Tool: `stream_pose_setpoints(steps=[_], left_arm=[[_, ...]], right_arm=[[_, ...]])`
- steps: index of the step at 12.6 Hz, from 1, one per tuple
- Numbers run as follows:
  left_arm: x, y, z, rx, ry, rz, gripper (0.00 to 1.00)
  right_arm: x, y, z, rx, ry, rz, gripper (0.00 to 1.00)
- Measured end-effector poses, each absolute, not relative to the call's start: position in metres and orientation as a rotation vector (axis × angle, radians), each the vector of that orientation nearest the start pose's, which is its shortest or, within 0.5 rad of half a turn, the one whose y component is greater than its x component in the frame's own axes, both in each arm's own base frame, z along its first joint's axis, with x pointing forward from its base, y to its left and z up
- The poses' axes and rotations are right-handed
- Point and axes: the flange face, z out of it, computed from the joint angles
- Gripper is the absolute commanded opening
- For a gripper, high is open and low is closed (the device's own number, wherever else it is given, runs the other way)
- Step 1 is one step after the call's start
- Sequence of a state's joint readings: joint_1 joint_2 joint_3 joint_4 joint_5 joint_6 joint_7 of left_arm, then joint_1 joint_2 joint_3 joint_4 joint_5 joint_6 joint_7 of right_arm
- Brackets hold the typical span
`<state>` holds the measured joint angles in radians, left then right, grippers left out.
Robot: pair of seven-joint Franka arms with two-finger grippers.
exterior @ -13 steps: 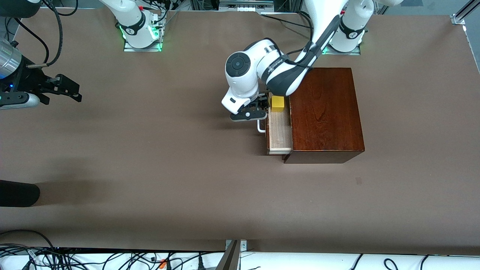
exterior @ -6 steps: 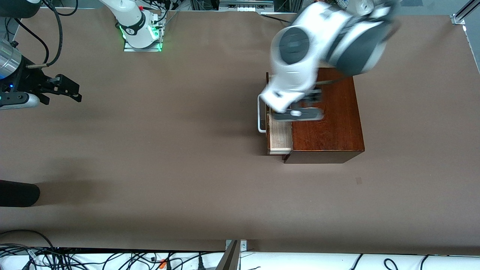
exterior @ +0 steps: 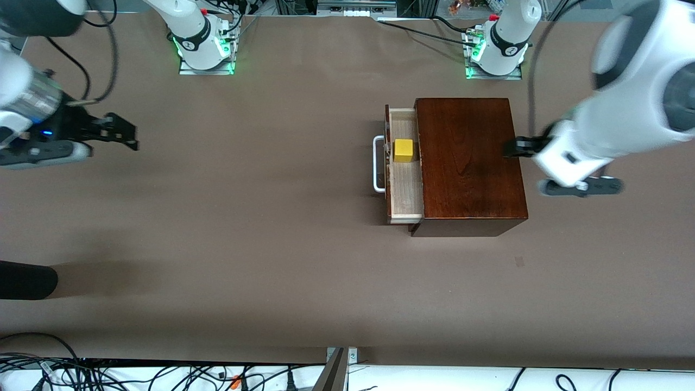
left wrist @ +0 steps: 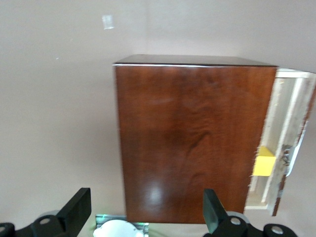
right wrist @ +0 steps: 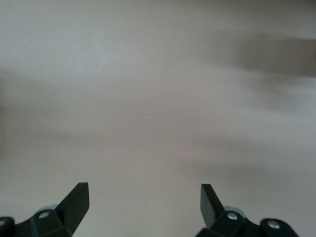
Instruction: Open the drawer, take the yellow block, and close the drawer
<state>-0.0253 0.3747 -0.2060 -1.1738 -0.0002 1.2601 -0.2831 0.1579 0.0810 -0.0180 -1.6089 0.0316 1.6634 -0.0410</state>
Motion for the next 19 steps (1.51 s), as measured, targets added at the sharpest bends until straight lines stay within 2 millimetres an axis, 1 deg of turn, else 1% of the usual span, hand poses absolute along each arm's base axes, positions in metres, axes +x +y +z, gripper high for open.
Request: stream_pose_setpoints(steps=[1,2,3,4,5,6,7,8,9,10,11,12,13,14,15,16,19], left_arm=[[0.618,-0.099,0.571,-3.12,-0.12,0.434,1.0],[0.617,-0.086,0.58,-3.126,-0.14,0.394,1.0],[0.615,-0.077,0.591,-3.143,-0.124,0.302,1.0],[0.611,-0.07,0.602,-3.161,-0.071,0.176,1.0],[0.602,-0.062,0.611,-3.165,-0.022,0.08,1.0],[0.587,-0.052,0.617,-3.159,-0.008,0.04,1.0],[0.571,-0.045,0.621,-3.154,-0.005,0.019,1.0],[0.556,-0.042,0.622,-3.151,-0.002,0.003,1.0],[0.543,-0.043,0.622,-3.148,0.006,-0.007,1.0],[0.535,-0.046,0.622,-3.146,0.016,-0.012,1.0],[0.533,-0.048,0.621,-3.146,0.022,-0.019,1.0],[0.535,-0.048,0.619,-3.146,0.022,-0.016,1.0],[0.536,-0.047,0.616,-3.146,0.023,-0.007,1.0],[0.538,-0.047,0.614,-3.146,0.025,-0.001,1.0],[0.538,-0.048,0.613,-3.146,0.028,0.001,1.0],[0.538,-0.048,0.613,-3.146,0.031,0.001,1.0],[0.537,-0.049,0.613,-3.146,0.038,0.005,1.0]], right_arm=[[0.578,0.103,0.56,-3.097,-0.323,0.068,1.0],[0.576,0.12,0.554,-3.093,-0.367,0.092,1.0],[0.573,0.138,0.55,-3.087,-0.42,0.112,1.0],[0.567,0.162,0.549,-3.076,-0.496,0.116,1.0],[0.558,0.191,0.551,-3.056,-0.605,0.112,1.0],[0.545,0.225,0.554,-3.027,-0.73,0.102,1.0],[0.529,0.264,0.559,-2.994,-0.851,0.086,1.0],[0.508,0.306,0.564,-2.955,-0.971,0.063,1.0],[0.487,0.348,0.567,-2.907,-1.092,0.027,1.0],[0.468,0.39,0.564,-2.842,-1.234,-0.009,1.0],[0.454,0.429,0.556,-2.766,-1.375,-0.047,1.0],[0.447,0.464,0.54,-2.687,-1.505,-0.087,1.0],[0.446,0.494,0.518,-2.619,-1.607,-0.112,1.0],[0.448,0.518,0.492,-2.569,-1.685,-0.116,1.0],[0.45,0.538,0.47,-2.533,-1.752,-0.117,1.0],[0.452,0.554,0.456,-2.506,-1.811,-0.128,1.0],[0.444,0.599,0.433,-2.413,-1.987,-0.229,1.0]])
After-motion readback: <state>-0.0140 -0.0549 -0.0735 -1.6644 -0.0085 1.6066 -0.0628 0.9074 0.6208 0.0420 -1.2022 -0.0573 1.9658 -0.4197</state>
